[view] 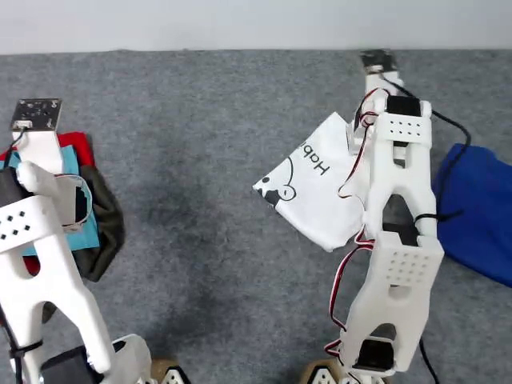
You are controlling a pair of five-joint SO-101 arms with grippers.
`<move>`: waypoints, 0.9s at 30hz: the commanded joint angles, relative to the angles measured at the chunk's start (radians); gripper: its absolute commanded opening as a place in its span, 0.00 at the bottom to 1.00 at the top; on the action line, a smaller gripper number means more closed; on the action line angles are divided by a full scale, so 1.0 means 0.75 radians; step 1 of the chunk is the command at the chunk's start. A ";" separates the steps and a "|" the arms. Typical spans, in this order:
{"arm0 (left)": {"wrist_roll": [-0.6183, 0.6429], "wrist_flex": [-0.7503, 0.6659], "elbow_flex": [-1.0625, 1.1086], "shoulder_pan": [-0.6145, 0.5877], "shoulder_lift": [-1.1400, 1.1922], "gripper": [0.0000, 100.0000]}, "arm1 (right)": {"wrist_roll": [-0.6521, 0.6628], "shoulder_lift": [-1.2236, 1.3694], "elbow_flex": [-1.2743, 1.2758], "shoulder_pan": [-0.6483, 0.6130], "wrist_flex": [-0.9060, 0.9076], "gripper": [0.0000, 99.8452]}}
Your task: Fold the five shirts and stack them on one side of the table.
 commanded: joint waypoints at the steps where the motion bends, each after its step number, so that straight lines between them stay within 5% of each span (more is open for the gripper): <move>1: -0.002 0.025 -0.005 -0.010 -0.051 0.01 | -0.231 -0.161 -0.074 -0.048 0.175 0.31; 7: -0.002 0.025 -0.005 -0.010 -0.051 0.01 | -0.530 -0.187 -0.074 -0.109 0.435 0.31; 13: -0.002 0.025 0.066 -0.010 -0.053 0.01 | -0.792 -0.077 -0.074 -0.142 0.439 0.48; 27: -0.002 0.025 0.089 -0.010 -0.053 0.01 | -0.894 0.330 -0.074 -0.183 0.075 0.39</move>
